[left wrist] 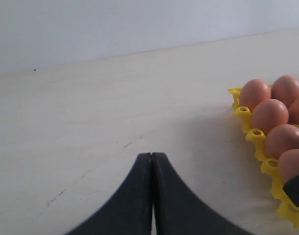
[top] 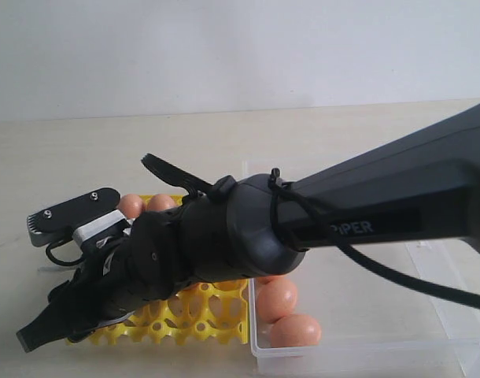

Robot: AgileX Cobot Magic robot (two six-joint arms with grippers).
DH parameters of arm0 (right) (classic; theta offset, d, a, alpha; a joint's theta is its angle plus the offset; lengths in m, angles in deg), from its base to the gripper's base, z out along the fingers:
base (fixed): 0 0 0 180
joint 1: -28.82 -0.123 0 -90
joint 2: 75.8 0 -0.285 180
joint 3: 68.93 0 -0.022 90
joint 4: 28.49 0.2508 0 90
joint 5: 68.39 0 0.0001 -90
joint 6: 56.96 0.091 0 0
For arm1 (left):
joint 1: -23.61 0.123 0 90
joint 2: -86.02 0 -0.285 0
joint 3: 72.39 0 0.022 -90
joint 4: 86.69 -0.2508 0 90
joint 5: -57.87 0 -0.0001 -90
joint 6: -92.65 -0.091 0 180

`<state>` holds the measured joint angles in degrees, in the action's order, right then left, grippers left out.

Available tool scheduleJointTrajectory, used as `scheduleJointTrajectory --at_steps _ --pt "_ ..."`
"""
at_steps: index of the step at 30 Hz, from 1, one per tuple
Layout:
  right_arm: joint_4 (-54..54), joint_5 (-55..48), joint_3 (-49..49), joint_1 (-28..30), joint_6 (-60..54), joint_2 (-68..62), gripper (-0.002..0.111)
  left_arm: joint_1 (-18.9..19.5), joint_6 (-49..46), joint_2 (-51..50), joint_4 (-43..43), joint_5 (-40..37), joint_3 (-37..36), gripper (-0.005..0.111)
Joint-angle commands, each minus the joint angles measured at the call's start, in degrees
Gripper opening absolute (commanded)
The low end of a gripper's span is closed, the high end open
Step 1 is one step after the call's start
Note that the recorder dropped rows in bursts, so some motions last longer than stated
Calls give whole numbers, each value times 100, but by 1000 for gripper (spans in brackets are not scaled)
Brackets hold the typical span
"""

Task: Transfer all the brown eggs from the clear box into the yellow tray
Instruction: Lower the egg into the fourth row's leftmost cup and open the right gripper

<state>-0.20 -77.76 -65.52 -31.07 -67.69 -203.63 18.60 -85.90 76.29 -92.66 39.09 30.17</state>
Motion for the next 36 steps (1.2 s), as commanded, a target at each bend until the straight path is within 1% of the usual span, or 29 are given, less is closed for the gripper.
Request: scheduleJointTrajectory --at_steps 1,5,7,11,14,22,26,28,36 --pt "9 191 19 -4 29 9 20 -18 25 -14 13 68 23 0" --pt "9 229 19 -4 29 9 20 -18 25 -14 13 68 23 0" --pt "9 239 19 -4 29 9 22 -18 25 -14 13 68 23 0" --pt "9 250 19 -4 43 9 37 -18 25 -14 13 68 23 0" --pt "9 263 19 -4 54 9 43 -18 25 -14 13 68 23 0" --pt "-2 356 19 -4 86 9 44 -18 25 -14 13 68 23 0" --pt "-2 369 19 -4 86 9 54 -18 25 -14 13 68 23 0" --pt "-2 369 19 -4 86 9 57 -18 25 -14 13 68 23 0" --pt "-42 461 19 -4 217 9 57 -18 25 -14 13 68 23 0"
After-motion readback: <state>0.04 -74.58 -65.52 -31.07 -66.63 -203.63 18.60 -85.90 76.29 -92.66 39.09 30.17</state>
